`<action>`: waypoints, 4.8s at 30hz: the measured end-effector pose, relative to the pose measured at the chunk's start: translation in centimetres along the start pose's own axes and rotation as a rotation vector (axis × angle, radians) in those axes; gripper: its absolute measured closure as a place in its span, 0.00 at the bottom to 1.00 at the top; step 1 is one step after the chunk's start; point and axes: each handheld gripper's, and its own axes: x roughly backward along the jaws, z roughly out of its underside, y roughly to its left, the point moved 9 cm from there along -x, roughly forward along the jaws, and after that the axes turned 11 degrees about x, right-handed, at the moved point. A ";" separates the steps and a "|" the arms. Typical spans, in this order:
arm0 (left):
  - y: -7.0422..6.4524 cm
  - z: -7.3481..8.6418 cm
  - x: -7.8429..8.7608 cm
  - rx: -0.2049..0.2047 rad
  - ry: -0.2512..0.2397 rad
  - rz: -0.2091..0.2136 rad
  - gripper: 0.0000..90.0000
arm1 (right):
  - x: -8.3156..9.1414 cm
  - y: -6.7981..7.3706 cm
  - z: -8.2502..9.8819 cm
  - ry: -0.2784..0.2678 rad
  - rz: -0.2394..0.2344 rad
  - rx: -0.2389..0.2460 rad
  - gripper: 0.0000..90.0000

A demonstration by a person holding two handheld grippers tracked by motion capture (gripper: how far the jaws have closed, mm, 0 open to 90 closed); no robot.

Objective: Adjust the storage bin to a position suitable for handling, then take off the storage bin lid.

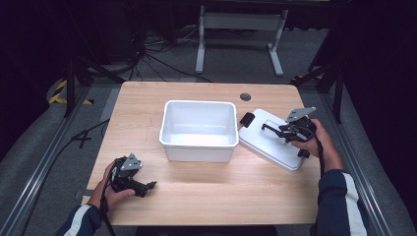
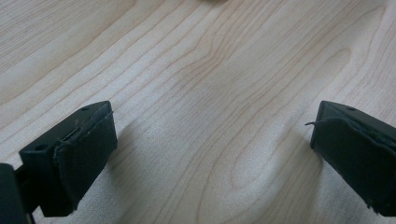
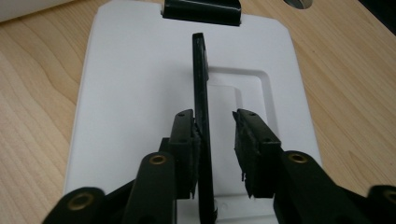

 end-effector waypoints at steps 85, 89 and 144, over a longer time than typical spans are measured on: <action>0.0 0.0 0.0 -0.001 0.002 0.001 0.01 | 7.5 8.3 4.9 -0.057 0.099 -0.061 0.36; 0.0 0.0 0.0 -0.001 0.002 0.001 0.01 | 7.4 8.8 5.6 -0.059 0.093 -0.075 0.36; 0.0 0.0 0.0 -0.004 0.003 0.003 0.01 | 5.1 11.6 12.2 -0.129 0.074 -0.351 0.24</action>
